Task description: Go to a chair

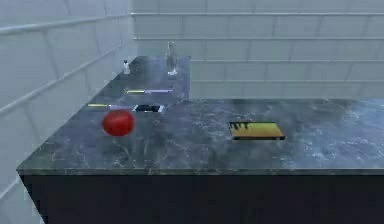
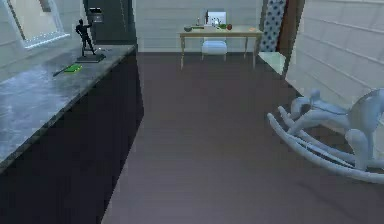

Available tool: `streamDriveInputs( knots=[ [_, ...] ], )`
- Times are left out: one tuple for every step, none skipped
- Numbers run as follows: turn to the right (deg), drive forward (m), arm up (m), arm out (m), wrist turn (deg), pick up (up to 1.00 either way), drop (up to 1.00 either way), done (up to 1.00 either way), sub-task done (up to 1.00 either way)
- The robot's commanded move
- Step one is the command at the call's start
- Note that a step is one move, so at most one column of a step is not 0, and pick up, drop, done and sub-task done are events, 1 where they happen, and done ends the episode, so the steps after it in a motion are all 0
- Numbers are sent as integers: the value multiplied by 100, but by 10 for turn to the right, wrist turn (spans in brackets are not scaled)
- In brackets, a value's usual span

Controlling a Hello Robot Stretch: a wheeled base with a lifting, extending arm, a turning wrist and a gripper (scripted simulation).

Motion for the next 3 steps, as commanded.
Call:
streamDriveInputs(
  knots=[
    [450,0,0,0,0,0,0,0,0],
    [450,0,0,0,0,0,0,0,0],
    [0,35,0,0,0,0,0,0,0]
  ],
)
